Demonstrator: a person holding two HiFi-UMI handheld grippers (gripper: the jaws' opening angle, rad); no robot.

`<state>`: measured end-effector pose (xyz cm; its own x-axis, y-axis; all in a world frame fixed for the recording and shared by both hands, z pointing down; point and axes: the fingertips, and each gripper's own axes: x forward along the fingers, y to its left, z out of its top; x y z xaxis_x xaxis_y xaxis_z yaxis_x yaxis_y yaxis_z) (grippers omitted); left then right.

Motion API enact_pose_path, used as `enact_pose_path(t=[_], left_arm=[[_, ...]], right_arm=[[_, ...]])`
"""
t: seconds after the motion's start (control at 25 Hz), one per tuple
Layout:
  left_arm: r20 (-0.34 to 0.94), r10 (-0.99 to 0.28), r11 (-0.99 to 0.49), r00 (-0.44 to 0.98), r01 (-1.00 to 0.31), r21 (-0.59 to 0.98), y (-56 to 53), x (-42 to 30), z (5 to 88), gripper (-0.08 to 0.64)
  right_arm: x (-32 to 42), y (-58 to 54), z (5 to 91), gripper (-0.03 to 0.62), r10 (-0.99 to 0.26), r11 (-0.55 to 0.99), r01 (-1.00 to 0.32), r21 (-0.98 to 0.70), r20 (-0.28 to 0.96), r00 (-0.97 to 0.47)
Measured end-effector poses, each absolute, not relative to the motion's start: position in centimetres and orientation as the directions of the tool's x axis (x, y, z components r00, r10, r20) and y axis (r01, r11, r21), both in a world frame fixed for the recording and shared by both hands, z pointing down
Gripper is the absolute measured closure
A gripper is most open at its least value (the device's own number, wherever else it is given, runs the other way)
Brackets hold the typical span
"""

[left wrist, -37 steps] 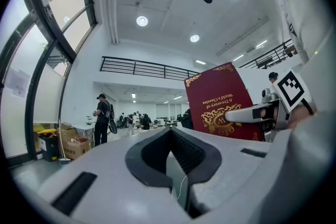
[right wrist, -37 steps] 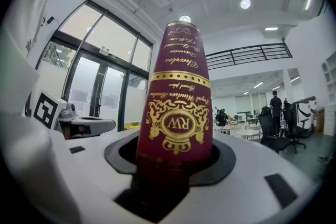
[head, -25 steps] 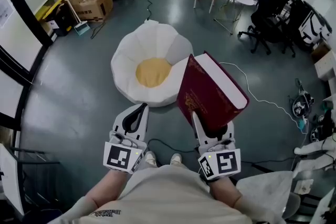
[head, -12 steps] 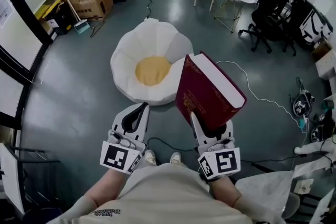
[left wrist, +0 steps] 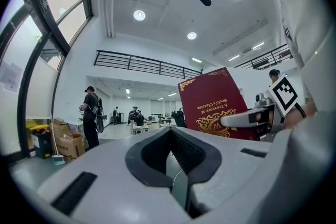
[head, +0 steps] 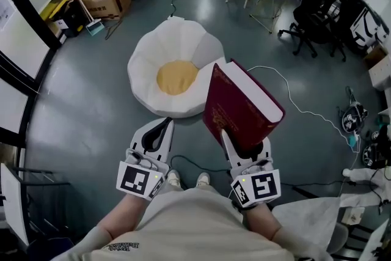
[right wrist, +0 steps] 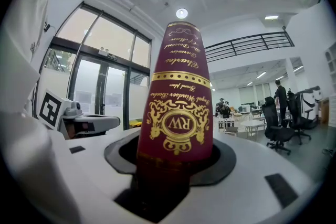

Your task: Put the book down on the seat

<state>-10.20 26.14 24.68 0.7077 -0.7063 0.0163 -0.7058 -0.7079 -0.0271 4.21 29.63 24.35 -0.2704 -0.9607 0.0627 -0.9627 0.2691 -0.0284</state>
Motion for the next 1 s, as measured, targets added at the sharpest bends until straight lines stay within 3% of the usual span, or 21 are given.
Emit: enact_pose_path(t=[1.0], left_arm=[[0.029, -0.755, -0.656, 0.655, -0.754, -0.031, 28.3, -6.7, 24.4, 0.556]], right_arm=[[8.4, 31.4, 24.4, 0.362, -0.948, 0.312, -0.950, -0.022, 0.055, -0.312]])
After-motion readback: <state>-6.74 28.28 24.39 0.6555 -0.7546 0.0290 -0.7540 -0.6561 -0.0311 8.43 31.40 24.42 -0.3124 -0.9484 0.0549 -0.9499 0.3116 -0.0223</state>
